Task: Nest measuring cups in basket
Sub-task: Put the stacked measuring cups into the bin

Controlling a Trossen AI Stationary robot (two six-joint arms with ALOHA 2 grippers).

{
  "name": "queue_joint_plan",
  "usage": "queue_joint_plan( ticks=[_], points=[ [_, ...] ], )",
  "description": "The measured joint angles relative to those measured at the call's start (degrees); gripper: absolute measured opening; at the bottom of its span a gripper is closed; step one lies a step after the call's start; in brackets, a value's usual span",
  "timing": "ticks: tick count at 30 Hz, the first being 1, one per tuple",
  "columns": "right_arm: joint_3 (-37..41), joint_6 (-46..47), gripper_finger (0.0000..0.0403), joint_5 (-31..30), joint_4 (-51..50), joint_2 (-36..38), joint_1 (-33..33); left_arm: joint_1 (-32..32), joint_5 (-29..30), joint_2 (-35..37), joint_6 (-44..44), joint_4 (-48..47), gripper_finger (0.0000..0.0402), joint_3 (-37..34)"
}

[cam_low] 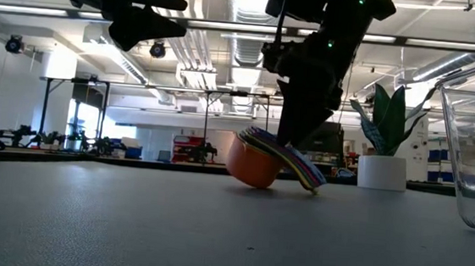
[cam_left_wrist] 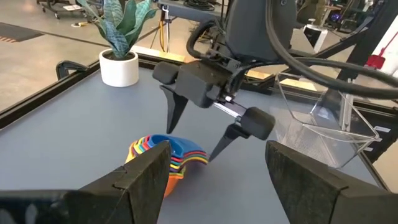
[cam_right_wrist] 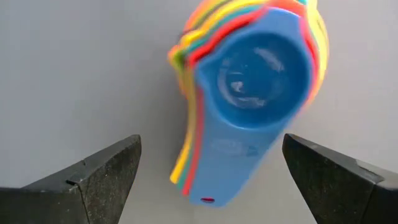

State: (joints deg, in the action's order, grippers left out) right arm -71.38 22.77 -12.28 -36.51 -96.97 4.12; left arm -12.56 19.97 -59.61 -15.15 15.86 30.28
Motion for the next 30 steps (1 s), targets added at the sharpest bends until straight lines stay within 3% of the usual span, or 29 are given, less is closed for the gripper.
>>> queue_joint_plan(
  ticks=[11,24,27,30],
  points=[
    [2.16,2.94,0.038,-2.79,0.75,-0.63,-0.02,0.0,-0.04,0.0,-0.4,-0.5,0.0245,0.0],
    [10.36,2.73,0.0377,-2.47,14.57,-1.03,-0.81,0.0,-0.04,0.0,-0.4,-0.6,0.0245,0.0],
    [11.57,2.7,0.0352,-2.33,17.05,-1.03,-1.07,0.0,-0.04,0.0,-0.4,-0.59,0.0245,0.0],
    [11.87,2.04,0.0298,-2.27,17.26,-1.03,-1.05,0.0,-0.04,0.0,-0.38,-0.59,0.0245,0.0]
  ],
)
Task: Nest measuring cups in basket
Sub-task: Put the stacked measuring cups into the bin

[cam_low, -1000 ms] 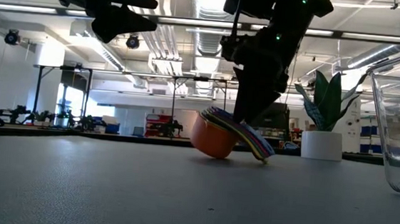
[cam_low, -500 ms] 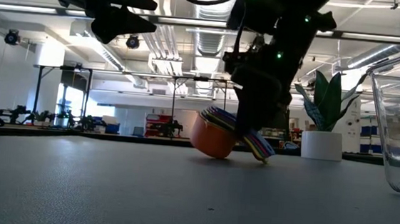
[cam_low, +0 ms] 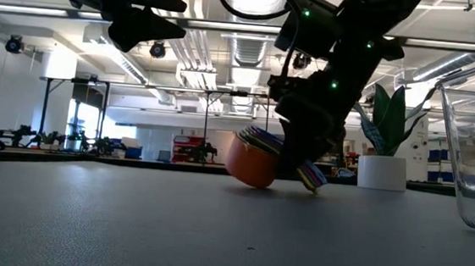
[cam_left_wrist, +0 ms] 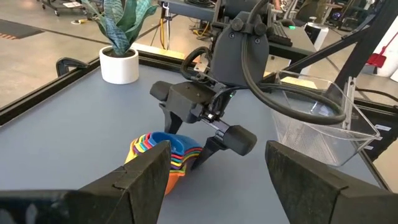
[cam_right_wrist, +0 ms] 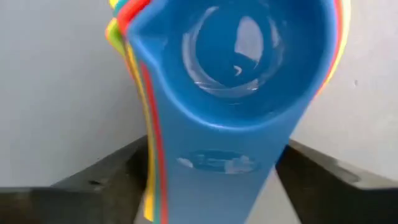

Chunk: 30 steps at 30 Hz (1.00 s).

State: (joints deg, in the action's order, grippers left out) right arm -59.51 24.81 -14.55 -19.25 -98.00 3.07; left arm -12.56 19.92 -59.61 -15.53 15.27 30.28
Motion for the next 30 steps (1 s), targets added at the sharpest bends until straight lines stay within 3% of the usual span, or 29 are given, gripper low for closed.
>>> queue_joint_plan(
  ticks=[6,8,15,19,22,24,30],
  points=[
    [-1.29,-2.24,0.0152,1.7,-1.84,-0.02,0.0,0.0,0.0,0.0,-0.01,-0.02,0.0245,0.0],
    [-2.57,-2.89,0.012,1.86,-3.54,-0.02,0.0,0.0,0.0,0.0,0.0,-0.04,0.0245,0.0],
    [-7.99,-3.67,0.0115,3.19,-11.89,-0.04,0.04,0.0,0.0,0.0,0.0,-0.09,0.0245,0.0],
    [-11.5,-2.32,0.011,7.07,-17.96,0.04,0.04,0.0,0.0,0.0,-0.02,-0.41,0.0245,0.0],
    [-13.58,-1.92,0.0077,11.06,-23.15,0.92,1.13,0.0,0.0,0.0,-0.35,-1.36,0.0245,0.0],
    [-14.46,-1.86,0.0032,13.36,-26.57,2.51,2.37,0.0,0.0,0.0,-0.71,-2.4,0.0245,-0.02],
    [-13.86,3.33,0.0031,15.81,-31.89,11.85,7.09,0.0,0.01,0.0,-1.51,-3.93,0.0245,-0.04]
  ],
)
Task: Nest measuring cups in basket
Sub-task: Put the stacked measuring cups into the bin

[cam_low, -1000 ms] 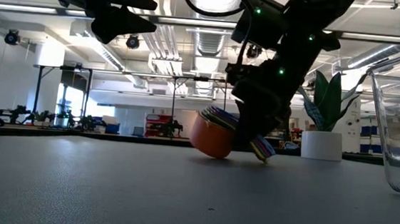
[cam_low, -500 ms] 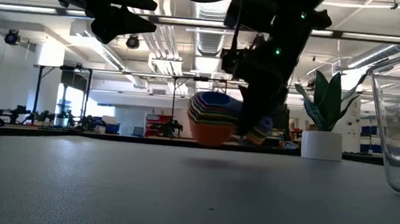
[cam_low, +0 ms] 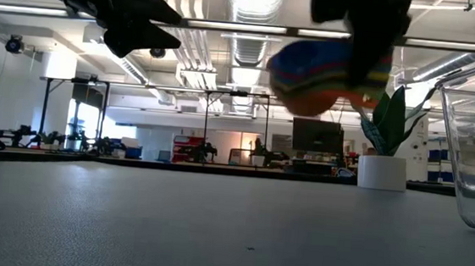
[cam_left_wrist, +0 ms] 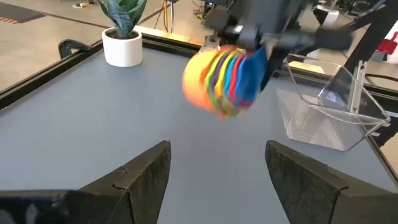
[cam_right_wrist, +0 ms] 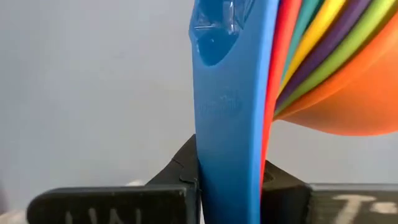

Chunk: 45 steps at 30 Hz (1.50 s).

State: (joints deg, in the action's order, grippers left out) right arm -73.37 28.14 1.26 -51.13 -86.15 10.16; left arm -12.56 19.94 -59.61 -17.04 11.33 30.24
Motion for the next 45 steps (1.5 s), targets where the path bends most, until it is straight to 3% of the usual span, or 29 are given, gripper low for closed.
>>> queue_joint_plan(
  ticks=[10,17,21,29,36,45],
  points=[
    [5.93,17.0,0.0031,0.47,0.53,16.28,11.7,0.0,0.01,0.0,-1.51,0.19,0.0245,-0.02],
    [15.83,22.27,0.0031,-4.04,11.64,22.01,16.55,0.0,0.01,0.0,-1.01,3.59,0.0245,-0.07],
    [23.89,20.25,0.0031,-2.1,20.38,22.47,12.22,0.0,-0.38,-0.87,-0.9,5.75,0.0245,-0.07],
    [37.5,17.46,0.0031,14.79,44.83,22.36,-3.94,0.0,-1.48,-6.09,-0.17,9.81,0.0245,-0.07],
    [43.41,18.36,0.0031,22.26,47.13,22.18,-13.34,0.0,-4.22,-9.92,0.63,9.61,0.0245,3.03],
    [49.5,25.12,0.0031,22.93,52.04,22.18,-14.21,0.0,-4.54,-13.96,1.55,5.25,0.0245,9.28]
  ],
)
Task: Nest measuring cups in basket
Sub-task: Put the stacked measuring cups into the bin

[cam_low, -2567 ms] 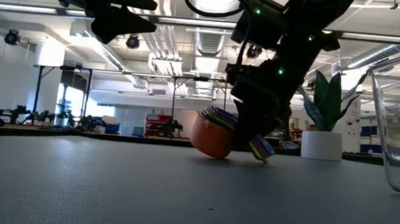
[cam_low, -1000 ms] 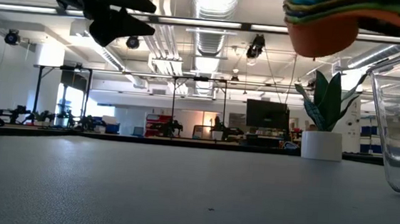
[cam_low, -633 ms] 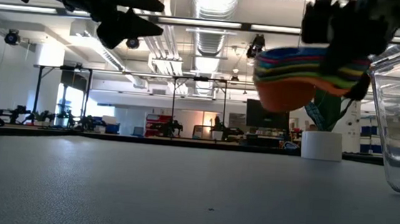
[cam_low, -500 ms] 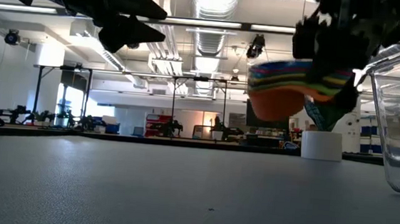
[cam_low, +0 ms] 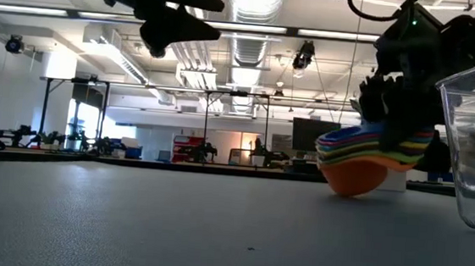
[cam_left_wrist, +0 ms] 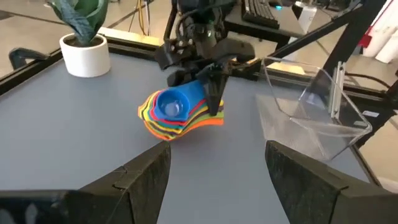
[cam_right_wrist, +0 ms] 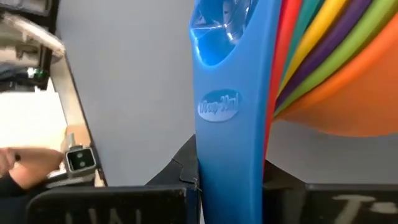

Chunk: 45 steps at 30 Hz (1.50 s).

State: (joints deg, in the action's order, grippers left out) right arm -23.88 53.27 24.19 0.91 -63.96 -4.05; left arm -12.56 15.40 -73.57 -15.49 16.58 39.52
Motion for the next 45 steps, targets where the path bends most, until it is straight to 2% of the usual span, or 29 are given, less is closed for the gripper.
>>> queue_joint_plan(
  ticks=[3,11,15,20,24,31,36,45],
  points=[
    [0.68,2.58,0.0043,-0.03,0.12,0.07,0.0,-0.04,-1.71,-0.98,-0.41,0.41,0.0243,1.27],
    [0.25,3.2,0.0156,0.04,-2.43,0.09,0.0,-0.15,-2.99,-2.57,-0.04,0.59,0.0231,2.51],
    [-1.87,1.51,0.0195,0.25,-8.17,0.11,0.0,-0.15,-2.99,-2.61,-0.04,0.41,0.0231,1.92],
    [-6.13,0.66,0.0225,-0.18,-16.32,0.11,0.0,-0.15,-2.99,-2.35,-0.04,0.55,0.0231,1.76],
    [-10.54,-0.32,0.0241,-0.76,-20.99,0.11,0.0,-0.15,-2.99,-2.35,-0.02,0.52,0.0231,1.76],
    [-17.04,-4.79,0.0249,-7.05,-32.79,0.12,0.43,-0.15,-2.99,-2.3,-0.02,0.55,0.0231,1.67],
    [-17.88,-5.96,0.0249,-9.24,-32.94,0.5,1.94,-0.15,-2.97,-2.13,0.28,0.55,0.0231,1.62],
    [-17.64,-5.91,0.0247,-9.32,-33.32,0.55,2.45,-0.15,-2.97,-2.13,0.28,0.54,0.0231,1.58]
  ],
)
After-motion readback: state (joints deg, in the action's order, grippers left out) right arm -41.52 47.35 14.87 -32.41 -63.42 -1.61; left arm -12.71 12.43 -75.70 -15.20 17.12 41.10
